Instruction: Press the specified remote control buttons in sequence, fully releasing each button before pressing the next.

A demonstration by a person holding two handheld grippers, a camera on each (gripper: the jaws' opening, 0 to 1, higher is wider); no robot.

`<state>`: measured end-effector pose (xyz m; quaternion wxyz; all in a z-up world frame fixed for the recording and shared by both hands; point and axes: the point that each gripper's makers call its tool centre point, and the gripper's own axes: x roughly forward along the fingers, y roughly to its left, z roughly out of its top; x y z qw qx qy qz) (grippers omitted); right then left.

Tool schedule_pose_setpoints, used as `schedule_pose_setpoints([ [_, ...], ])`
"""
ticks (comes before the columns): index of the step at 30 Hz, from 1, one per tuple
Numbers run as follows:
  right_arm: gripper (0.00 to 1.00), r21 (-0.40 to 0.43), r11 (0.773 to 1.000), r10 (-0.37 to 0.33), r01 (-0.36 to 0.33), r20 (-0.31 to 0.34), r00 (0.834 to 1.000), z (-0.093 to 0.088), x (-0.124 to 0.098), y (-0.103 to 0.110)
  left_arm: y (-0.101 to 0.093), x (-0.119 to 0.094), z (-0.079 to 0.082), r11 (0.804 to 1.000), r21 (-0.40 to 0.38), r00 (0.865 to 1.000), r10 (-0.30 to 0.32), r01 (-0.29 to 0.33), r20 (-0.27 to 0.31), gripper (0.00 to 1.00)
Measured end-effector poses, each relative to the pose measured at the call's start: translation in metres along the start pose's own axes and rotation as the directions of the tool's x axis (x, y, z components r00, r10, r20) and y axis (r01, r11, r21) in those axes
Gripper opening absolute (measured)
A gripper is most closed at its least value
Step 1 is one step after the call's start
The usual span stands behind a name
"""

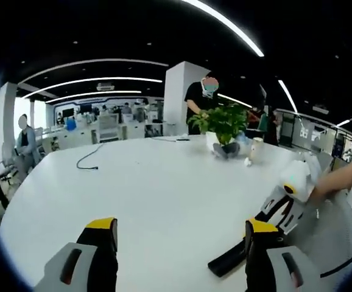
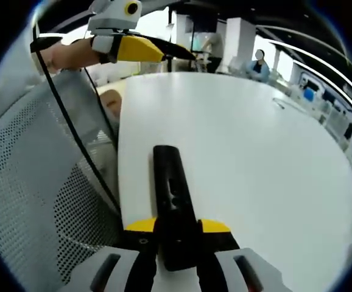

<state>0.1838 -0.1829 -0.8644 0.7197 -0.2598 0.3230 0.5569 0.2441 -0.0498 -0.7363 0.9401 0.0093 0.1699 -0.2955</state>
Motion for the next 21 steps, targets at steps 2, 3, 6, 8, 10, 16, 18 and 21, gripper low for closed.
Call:
schedule_pose_setpoints([
  [2, 0.22, 0.0, 1.0, 0.001, -0.001, 0.001, 1.0, 0.0, 0.0, 0.0, 0.001, -0.003, 0.004, 1.0, -0.022, 1.0, 0.018, -0.018, 0.017, 0.92],
  [3, 0.22, 0.001, 1.0, 0.0, 0.0, 0.002, 1.0, 0.0, 0.0, 0.0, 0.003, -0.005, 0.006, 0.998, -0.044, 0.999, 0.038, -0.037, 0.027, 0.93],
  [6, 0.22, 0.003, 1.0, 0.0, 0.0, 0.003, 1.0, 0.0, 0.0, 0.0, 0.005, -0.012, 0.01, 0.994, -0.082, 0.996, 0.07, -0.066, 0.051, 0.96],
  [8, 0.22, 0.004, 1.0, -0.001, 0.001, 0.002, 1.0, 0.0, 0.0, 0.0, 0.009, -0.016, 0.011, 0.992, -0.091, 0.993, 0.095, -0.089, 0.065, 0.97],
  [10, 0.22, 0.004, 1.0, -0.001, 0.001, 0.002, 1.0, 0.001, 0.0, 0.0, 0.012, -0.021, 0.012, 0.99, -0.078, 0.99, 0.124, -0.119, 0.066, 0.99],
  [16, 0.22, 0.008, 1.0, -0.004, 0.004, 0.001, 1.0, 0.001, 0.0, 0.0, 0.01, -0.034, 0.012, 0.986, -0.033, 0.983, 0.167, -0.165, 0.081, 1.0],
  [18, 0.22, 0.01, 1.0, -0.006, 0.006, 0.002, 1.0, 0.001, 0.0, 0.0, 0.014, -0.036, 0.01, 0.983, -0.047, 0.979, 0.182, -0.179, 0.089, 1.0],
  [21, 0.22, 0.012, 1.0, -0.008, 0.008, 0.003, 1.0, 0.001, 0.0, 0.0, 0.019, -0.04, 0.008, 0.978, -0.049, 0.973, 0.207, -0.203, 0.104, 1.0],
])
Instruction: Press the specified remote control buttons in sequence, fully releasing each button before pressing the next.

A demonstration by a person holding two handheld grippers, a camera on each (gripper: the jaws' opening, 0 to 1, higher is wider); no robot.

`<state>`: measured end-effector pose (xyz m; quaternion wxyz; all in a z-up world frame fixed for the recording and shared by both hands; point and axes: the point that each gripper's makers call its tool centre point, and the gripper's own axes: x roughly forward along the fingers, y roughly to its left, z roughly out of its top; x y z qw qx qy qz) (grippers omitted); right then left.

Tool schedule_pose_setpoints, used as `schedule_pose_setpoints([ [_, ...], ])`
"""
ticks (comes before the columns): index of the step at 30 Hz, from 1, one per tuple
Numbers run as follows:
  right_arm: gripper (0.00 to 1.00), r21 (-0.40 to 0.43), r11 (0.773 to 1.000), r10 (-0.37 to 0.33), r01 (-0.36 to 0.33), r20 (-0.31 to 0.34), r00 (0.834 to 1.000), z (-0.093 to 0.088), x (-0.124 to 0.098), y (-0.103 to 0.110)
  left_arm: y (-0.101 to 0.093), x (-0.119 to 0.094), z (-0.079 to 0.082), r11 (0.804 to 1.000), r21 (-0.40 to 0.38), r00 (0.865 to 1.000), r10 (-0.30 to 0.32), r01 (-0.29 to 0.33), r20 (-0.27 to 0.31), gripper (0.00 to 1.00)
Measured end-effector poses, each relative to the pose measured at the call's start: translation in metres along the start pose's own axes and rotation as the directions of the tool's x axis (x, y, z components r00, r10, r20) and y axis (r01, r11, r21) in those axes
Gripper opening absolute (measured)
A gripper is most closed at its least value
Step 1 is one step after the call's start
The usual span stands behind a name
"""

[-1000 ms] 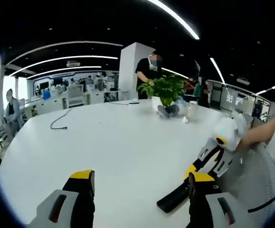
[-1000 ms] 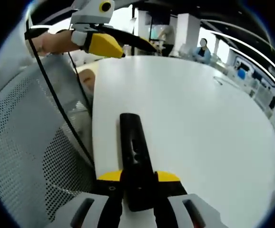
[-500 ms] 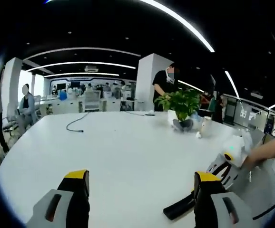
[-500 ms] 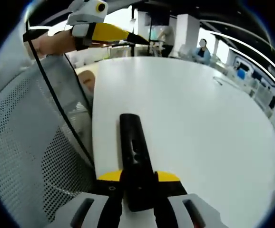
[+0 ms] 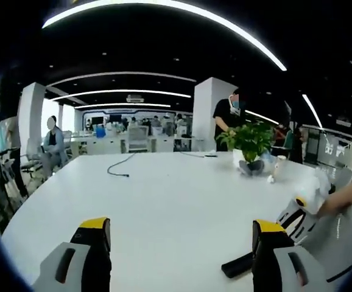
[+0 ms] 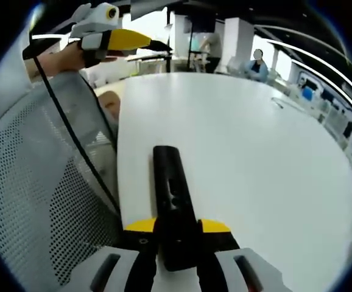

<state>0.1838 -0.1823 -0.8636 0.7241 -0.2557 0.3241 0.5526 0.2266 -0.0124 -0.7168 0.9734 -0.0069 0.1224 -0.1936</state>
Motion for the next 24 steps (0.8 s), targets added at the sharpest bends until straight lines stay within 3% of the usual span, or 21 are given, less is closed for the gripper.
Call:
schedule_pose_setpoints([
  [5, 0.22, 0.006, 1.0, -0.003, 0.003, 0.009, 1.0, 0.0002, 0.0005, -0.0002, 0.0099, -0.0011, -0.0048, 0.997, 0.057, 0.999, 0.045, -0.046, 0.018, 1.0],
  [9, 0.22, 0.014, 1.0, -0.009, 0.01, -0.002, 1.0, 0.0009, 0.0012, 0.0002, 0.0052, 0.0018, -0.0046, 0.999, 0.024, 1.0, 0.022, -0.022, 0.008, 1.0],
  [13, 0.22, 0.029, 0.999, -0.02, 0.02, -0.018, 1.0, 0.0007, 0.0015, -0.0002, 0.0068, -0.0007, -0.0023, 0.999, 0.03, 0.999, 0.028, -0.029, 0.032, 1.0],
  [24, 0.21, 0.001, 1.0, -0.013, 0.013, -0.052, 0.999, 0.0008, 0.0014, 0.0005, 0.0041, -0.0002, -0.0034, 0.997, 0.074, 0.999, 0.027, -0.028, 0.019, 1.0],
])
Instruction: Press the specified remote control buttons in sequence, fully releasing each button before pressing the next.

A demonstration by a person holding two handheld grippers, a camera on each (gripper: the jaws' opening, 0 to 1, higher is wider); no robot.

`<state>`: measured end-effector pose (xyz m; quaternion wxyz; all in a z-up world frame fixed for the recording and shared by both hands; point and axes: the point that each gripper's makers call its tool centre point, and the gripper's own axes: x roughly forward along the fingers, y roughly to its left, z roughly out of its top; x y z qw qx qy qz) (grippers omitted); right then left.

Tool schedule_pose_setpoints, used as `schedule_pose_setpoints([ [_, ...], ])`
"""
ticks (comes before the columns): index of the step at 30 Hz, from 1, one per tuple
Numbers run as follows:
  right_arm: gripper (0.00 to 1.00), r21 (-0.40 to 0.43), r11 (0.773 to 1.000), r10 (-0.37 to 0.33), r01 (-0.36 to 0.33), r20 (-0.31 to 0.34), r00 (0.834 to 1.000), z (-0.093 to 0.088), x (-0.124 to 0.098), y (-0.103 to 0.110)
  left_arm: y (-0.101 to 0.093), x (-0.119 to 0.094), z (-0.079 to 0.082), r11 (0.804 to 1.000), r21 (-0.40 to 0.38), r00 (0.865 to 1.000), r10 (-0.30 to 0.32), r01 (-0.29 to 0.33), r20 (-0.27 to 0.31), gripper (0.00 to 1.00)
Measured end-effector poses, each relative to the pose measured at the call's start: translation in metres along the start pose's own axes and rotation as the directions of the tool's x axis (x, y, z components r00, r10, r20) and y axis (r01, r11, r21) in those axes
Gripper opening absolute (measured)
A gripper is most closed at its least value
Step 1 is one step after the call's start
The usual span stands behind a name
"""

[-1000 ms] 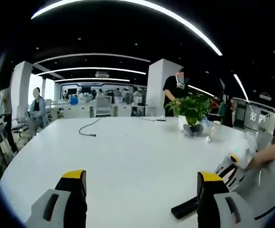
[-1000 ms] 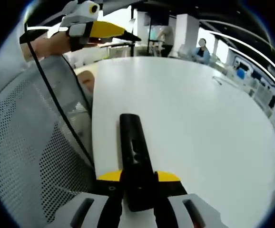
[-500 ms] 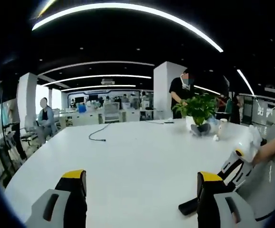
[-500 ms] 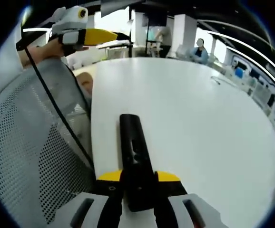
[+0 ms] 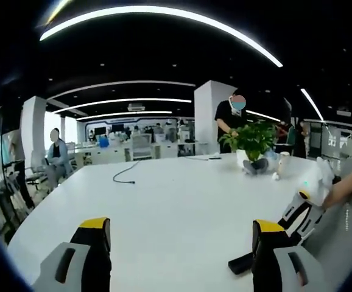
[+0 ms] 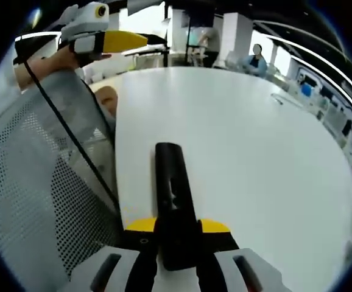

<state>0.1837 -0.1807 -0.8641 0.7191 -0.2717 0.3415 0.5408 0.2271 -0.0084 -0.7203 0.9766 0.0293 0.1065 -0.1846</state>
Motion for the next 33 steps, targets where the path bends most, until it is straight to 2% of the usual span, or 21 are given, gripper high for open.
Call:
schedule_pose_setpoints([
  [7, 0.2, -0.02, 1.0, 0.004, -0.004, 0.0, 1.0, 0.0, -0.001, 0.001, -0.001, -0.001, -0.004, 1.0, 0.013, 1.0, -0.004, 0.004, -0.02, 1.0],
  [16, 0.21, -0.033, 0.999, 0.025, -0.026, -0.009, 1.0, 0.001, -0.001, -0.002, -0.001, -0.002, -0.001, 1.0, 0.028, 1.0, -0.006, 0.006, -0.01, 1.0],
  [20, 0.21, -0.048, 0.998, 0.036, -0.037, -0.016, 0.999, 0.001, 0.0, -0.007, 0.002, -0.001, -0.003, 1.0, 0.0, 1.0, -0.003, 0.003, -0.014, 1.0],
  [28, 0.21, -0.058, 0.997, 0.048, -0.048, -0.01, 0.999, 0.003, 0.001, -0.019, 0.005, -0.001, -0.007, 1.0, -0.009, 0.999, 0.012, -0.012, -0.034, 0.99],
  [33, 0.21, -0.048, 0.998, 0.051, -0.051, 0.003, 0.999, 0.005, 0.003, -0.027, 0.004, -0.001, -0.004, 1.0, 0.0, 1.0, 0.012, -0.012, -0.016, 0.99],
])
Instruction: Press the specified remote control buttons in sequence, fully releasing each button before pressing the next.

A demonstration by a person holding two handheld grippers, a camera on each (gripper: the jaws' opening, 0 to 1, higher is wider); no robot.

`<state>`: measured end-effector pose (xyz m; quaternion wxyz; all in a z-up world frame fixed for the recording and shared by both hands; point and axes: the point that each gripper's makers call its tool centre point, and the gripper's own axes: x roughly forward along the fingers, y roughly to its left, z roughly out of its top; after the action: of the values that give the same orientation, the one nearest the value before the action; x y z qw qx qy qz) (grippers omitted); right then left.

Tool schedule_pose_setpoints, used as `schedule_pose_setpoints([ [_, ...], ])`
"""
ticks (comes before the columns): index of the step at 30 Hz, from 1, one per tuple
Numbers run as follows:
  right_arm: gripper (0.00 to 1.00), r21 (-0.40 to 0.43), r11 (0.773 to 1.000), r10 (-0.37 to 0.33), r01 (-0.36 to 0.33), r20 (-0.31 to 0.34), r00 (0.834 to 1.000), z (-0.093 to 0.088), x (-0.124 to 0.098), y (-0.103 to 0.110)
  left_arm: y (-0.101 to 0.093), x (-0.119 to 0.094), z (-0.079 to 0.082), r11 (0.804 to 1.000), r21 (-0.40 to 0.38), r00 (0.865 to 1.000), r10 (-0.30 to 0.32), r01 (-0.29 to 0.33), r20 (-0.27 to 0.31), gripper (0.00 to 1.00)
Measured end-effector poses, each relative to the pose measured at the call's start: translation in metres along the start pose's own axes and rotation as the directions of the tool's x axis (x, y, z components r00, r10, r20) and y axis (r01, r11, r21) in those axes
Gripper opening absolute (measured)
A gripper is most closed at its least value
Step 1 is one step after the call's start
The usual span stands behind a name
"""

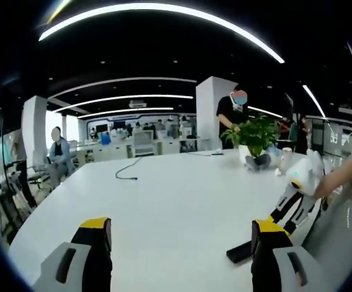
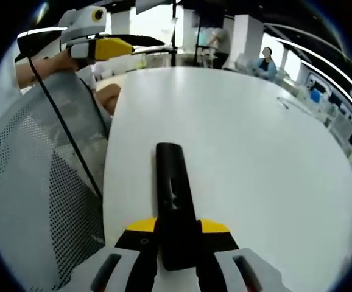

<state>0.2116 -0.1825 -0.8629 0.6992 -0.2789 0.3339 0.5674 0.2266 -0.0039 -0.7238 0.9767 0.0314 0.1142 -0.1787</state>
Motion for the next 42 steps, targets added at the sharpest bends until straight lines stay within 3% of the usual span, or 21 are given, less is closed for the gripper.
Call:
schedule_pose_setpoints([
  [33, 0.21, 0.032, 0.999, -0.033, 0.032, 0.023, 0.999, 0.011, 0.008, -0.066, 0.004, 0.001, -0.009, 1.0, -0.019, 0.999, 0.012, -0.013, -0.046, 0.99],
  [39, 0.21, 0.027, 0.999, -0.032, 0.031, 0.017, 0.999, 0.012, 0.009, -0.074, 0.006, 0.001, -0.01, 1.0, -0.017, 0.999, 0.02, -0.02, -0.049, 0.99],
  [42, 0.21, 0.021, 0.999, -0.024, 0.024, 0.015, 1.0, 0.012, 0.009, -0.077, 0.004, 0.0, -0.005, 1.0, -0.021, 1.0, 0.014, -0.015, -0.023, 0.99],
])
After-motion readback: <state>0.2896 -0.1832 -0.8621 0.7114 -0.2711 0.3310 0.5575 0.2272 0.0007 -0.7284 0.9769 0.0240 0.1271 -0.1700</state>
